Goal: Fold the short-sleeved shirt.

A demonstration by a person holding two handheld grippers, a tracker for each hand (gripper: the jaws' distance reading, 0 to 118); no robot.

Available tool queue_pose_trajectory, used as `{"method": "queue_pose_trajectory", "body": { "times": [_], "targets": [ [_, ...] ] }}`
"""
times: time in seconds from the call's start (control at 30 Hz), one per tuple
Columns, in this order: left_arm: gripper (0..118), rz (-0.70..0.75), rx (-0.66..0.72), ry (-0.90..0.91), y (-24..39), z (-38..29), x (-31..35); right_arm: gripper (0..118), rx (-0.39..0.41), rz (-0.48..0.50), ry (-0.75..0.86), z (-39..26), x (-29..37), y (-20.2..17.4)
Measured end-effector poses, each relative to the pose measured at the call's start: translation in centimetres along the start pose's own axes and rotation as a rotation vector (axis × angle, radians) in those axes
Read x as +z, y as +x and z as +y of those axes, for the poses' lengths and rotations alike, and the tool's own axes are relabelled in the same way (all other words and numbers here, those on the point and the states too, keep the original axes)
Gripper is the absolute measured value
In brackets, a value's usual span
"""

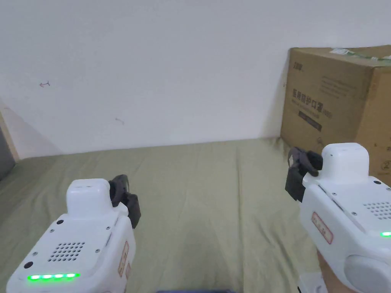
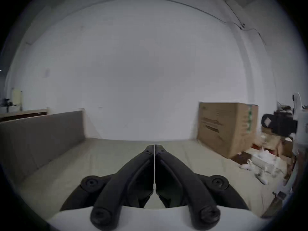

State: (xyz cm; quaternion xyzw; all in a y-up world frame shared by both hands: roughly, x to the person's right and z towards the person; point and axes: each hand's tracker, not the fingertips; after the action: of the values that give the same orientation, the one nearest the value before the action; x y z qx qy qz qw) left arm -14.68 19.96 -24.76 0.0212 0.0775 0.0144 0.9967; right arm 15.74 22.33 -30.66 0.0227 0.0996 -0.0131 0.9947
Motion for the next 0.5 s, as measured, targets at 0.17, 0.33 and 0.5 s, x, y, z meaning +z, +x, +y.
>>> {"method": "queue_pose_trajectory", "body": {
  "times": [0.17,0.33,0.5],
  "targets": [
    [1,0.027,-0.03,-0.006,0.5,-0.5,-0.4,0,-0.024,-0.025,-0.12,-1.8,-1.4,-0.1],
    [1,0.032,-0.051,0.003,0.9,-0.8,-0.3,0,0.006,-0.039,-0.113,-2.0,-0.6,0.3],
    [1,-0.017,-0.069,-0.007,-0.2,-0.4,0.8,0,-0.087,0.096,-0.162,-1.9,0.5,1.2]
  ]
}}
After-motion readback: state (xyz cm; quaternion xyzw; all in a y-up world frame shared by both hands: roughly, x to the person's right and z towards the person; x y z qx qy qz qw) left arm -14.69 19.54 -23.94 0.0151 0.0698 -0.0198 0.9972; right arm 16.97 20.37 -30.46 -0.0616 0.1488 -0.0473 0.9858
